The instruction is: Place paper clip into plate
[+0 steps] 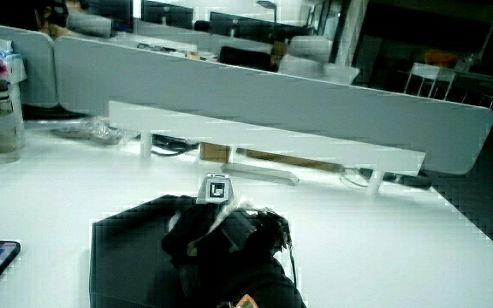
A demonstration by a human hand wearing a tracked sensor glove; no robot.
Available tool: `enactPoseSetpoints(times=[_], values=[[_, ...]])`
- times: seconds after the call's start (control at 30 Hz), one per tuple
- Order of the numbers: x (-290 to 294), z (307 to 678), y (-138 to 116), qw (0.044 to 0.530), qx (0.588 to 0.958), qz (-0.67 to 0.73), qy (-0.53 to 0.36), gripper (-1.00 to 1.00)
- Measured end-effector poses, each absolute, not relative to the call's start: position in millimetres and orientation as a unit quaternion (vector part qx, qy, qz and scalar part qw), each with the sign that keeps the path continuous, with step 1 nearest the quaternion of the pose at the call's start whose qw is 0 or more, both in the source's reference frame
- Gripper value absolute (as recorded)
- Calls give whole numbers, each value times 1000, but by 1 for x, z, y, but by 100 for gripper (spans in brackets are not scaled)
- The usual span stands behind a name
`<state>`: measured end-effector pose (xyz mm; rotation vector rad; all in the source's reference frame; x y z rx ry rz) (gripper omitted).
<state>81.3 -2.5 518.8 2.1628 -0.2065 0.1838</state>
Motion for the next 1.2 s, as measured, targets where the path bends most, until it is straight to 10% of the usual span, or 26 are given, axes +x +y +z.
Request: enactPoseSetpoints(times=[0.8, 1.2], values=[[74, 549, 14, 514, 855, 7, -71, 0], [87, 561, 13, 561, 825, 14, -66, -75]])
